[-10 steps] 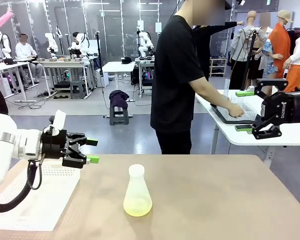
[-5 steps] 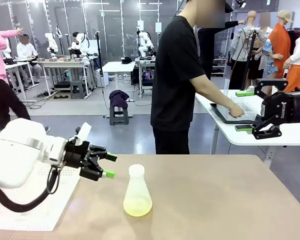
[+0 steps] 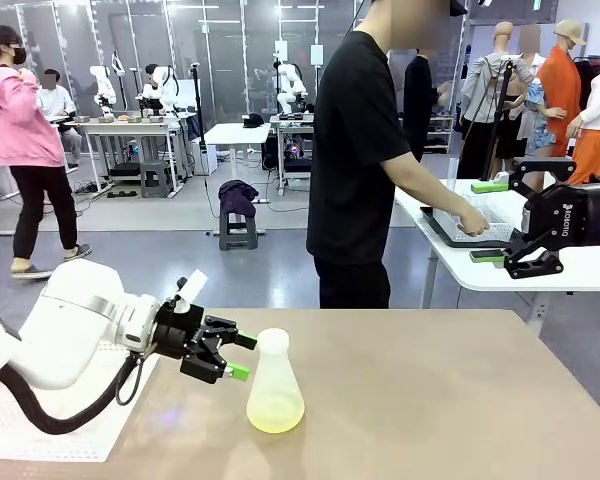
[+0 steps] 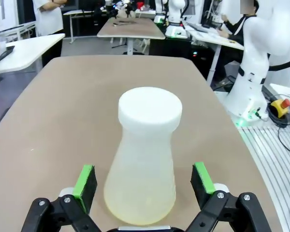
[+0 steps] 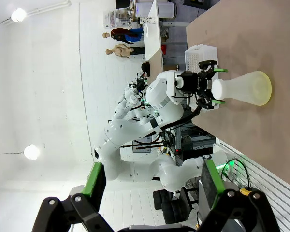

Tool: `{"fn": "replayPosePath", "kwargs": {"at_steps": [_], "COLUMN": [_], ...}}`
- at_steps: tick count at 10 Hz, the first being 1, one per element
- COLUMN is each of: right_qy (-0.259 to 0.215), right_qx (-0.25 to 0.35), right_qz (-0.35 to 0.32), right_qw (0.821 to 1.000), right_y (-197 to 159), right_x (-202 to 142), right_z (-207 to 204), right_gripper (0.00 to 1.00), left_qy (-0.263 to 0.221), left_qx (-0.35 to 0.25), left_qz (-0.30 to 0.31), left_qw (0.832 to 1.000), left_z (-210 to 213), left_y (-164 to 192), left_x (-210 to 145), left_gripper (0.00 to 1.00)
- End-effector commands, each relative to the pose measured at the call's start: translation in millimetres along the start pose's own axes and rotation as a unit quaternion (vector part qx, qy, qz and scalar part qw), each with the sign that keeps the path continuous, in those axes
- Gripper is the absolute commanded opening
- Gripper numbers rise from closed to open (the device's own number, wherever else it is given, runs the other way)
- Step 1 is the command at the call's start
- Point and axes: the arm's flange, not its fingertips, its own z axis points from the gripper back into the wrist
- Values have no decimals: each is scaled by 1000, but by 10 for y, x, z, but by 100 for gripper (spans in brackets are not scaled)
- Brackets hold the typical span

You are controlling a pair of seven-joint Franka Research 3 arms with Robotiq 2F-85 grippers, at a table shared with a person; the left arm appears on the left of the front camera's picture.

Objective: Prepare the solutions needed for the experiment.
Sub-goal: When the human places the Big flask in the center of the table, pick up the Big flask and place it in the left Organizing basket.

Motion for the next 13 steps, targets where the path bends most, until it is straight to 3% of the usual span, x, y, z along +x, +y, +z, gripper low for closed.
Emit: {"fn": "replayPosePath", "kwargs": {"at_steps": [1, 13], "right_qy": [0, 0], "right_qx": [3, 3], "right_qz": [1, 1], "right_qw": [1000, 1000], "right_y": [7, 7], "right_x": [-4, -4], "right_z": [-1, -1], "right_gripper": [100, 100], "left_qy": [-16, -109], "left_qx": [-23, -65], "left_qz": [-14, -16], "left_qw": [1000, 992], "left_z": [-59, -713], "left_y": [90, 123], "left_x": [-10, -97], "left_gripper": [100, 100]}}
